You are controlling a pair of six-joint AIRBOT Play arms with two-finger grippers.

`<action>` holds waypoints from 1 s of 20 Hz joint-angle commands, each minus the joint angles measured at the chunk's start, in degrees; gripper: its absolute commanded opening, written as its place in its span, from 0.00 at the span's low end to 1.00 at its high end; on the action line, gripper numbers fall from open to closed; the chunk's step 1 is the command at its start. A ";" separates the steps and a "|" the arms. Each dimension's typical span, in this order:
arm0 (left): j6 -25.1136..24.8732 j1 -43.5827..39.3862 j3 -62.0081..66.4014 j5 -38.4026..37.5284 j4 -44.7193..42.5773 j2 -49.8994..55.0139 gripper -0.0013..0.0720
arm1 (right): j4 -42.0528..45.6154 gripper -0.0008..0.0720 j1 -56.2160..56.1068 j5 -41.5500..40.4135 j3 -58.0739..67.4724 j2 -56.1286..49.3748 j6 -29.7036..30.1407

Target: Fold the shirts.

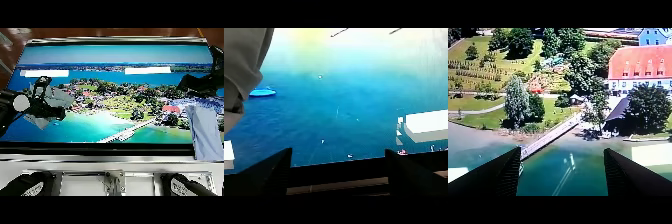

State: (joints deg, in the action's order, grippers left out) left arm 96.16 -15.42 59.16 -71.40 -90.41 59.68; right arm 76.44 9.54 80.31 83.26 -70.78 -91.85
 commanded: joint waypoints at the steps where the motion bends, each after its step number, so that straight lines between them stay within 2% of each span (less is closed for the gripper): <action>1: -0.02 0.04 -0.02 0.00 0.00 -0.04 0.99 | 0.00 0.87 -0.07 -0.02 0.07 0.00 0.00; 15: 0.00 0.04 -0.04 0.15 0.00 -0.04 0.99 | -0.26 0.87 -0.07 -1.09 0.07 0.00 -0.07; 20: 0.00 0.04 -0.04 5.11 0.02 0.46 0.99 | -0.63 0.87 -0.07 -5.57 0.07 0.00 -0.04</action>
State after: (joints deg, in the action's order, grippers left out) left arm 96.16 -15.42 59.13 -68.71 -90.41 59.99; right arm 76.14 9.54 78.02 83.26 -70.78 -91.90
